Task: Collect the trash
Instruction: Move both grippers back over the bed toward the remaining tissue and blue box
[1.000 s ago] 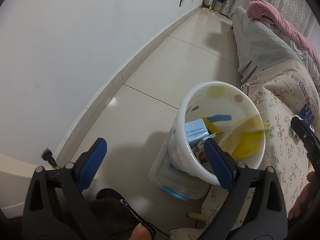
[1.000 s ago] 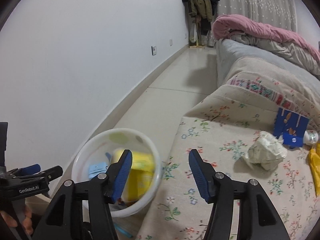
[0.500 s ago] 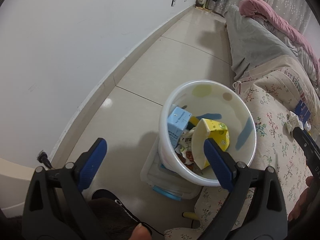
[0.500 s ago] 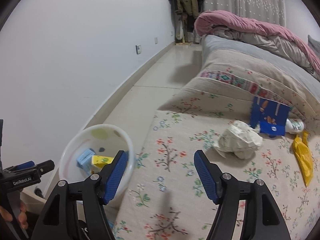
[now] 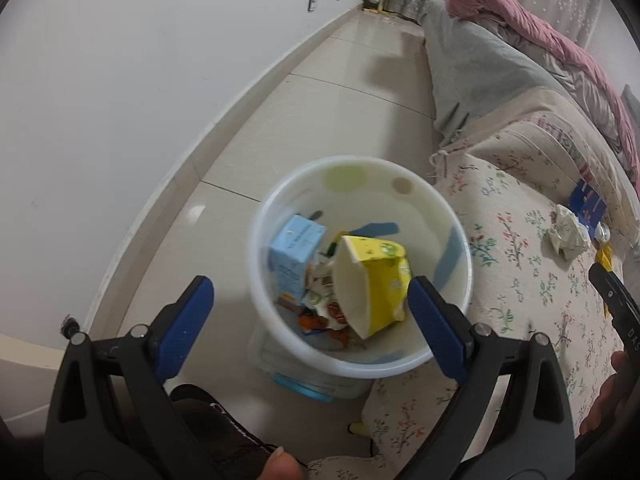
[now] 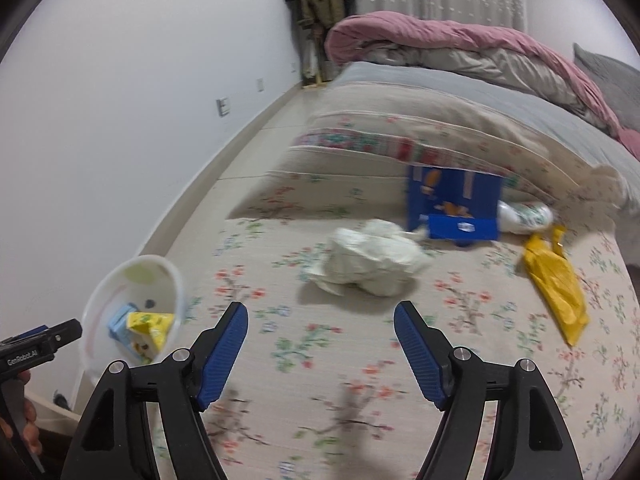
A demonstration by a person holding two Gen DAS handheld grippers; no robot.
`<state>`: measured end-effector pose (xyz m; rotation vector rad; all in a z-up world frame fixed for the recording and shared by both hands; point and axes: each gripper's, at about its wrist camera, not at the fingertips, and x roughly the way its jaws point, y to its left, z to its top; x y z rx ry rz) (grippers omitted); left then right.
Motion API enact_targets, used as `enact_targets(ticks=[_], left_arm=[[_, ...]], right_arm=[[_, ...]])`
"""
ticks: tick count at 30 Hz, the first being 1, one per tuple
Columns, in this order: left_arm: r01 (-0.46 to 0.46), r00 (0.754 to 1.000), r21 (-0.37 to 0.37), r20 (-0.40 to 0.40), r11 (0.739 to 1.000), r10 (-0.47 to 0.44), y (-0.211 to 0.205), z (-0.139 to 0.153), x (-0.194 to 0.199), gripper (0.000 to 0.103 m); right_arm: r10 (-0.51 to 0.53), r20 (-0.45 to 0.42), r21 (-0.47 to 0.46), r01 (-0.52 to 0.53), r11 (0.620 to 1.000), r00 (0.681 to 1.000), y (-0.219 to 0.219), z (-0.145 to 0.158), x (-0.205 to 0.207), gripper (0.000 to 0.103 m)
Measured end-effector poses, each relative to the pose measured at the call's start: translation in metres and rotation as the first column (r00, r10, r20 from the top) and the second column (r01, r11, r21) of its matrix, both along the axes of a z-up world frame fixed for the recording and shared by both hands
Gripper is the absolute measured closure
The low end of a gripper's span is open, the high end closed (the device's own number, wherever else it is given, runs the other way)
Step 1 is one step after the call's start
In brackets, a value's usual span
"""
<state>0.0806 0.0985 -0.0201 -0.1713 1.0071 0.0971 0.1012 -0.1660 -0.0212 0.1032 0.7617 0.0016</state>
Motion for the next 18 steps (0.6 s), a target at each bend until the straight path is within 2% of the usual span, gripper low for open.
enact_targets(ticks=[11, 18], left_arm=[[0.092, 0.996, -0.002, 0.0, 0.996, -0.092, -0.05, 0.002, 0.013, 0.006], [0.159, 0.987, -0.036, -0.002, 0.987, -0.159, -0.086, 0.001, 0.023, 0.006]], right_arm=[[-0.151, -0.022, 0.038, 0.152, 0.988, 0.988, -0.074, -0.011, -0.015, 0.025], [-0.25, -0.034, 0.033, 0.251, 0.968, 0.968, -0.123, -0.018, -0.021, 0.025]])
